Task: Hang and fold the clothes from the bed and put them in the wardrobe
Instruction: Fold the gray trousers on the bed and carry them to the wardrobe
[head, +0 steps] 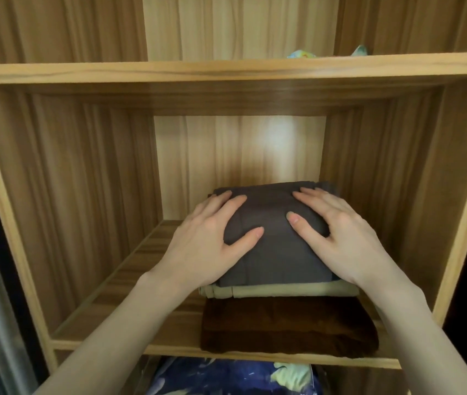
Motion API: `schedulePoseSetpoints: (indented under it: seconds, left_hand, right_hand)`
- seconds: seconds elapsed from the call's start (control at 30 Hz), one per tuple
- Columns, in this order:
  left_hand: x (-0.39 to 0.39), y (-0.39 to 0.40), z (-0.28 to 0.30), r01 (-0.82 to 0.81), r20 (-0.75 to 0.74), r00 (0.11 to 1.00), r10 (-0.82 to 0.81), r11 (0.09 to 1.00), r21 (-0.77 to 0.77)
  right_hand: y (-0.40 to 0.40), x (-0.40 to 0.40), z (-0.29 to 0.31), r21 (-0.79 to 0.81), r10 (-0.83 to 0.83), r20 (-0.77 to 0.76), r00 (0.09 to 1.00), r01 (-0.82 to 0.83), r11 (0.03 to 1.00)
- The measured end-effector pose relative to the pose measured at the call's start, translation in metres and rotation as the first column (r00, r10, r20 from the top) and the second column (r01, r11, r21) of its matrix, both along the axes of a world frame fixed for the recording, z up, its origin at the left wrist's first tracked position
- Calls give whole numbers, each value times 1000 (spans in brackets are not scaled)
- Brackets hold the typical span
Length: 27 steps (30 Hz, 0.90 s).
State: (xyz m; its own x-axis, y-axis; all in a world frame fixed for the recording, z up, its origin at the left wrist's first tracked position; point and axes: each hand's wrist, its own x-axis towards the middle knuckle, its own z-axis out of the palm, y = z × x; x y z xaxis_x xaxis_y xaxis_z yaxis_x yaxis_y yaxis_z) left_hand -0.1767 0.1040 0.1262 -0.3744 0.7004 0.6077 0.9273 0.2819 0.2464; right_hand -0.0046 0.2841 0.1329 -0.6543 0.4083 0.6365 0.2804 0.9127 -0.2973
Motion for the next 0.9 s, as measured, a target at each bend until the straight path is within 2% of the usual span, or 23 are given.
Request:
schedulePoseSetpoints:
  seconds: [0.13, 0.27, 0.4, 0.57, 0.8, 0.9]
  left_hand:
    - [6, -9, 0, -52, -65, 996, 54, 998, 36]
    - [10, -28, -3, -93, -119, 987, 107, 989, 114]
    - [9, -60, -10, -171, -184, 959, 214, 959, 224]
    - [-11, -123, -20, -284, -244, 894, 375, 897, 339]
    - [-54, -212, -31, -281, -280, 825, 491, 786, 551]
    - [-75, -250, -32, -228, -320, 817, 480, 777, 586]
  right_hand:
    - [-7, 0, 3, 174, -52, 15, 999, 48, 983]
    - [-25, -5, 1, 303, -81, -84, 993, 103, 947]
    - [-55, -25, -11, 394, -27, -173, 985, 94, 914]
    - [-116, -65, -22, 400, 163, -246, 955, -53, 915]
    - [-213, -126, -37, 429, 337, -247, 909, -209, 879]
    - [-253, -155, -38, 447, 378, -250, 891, -240, 862]
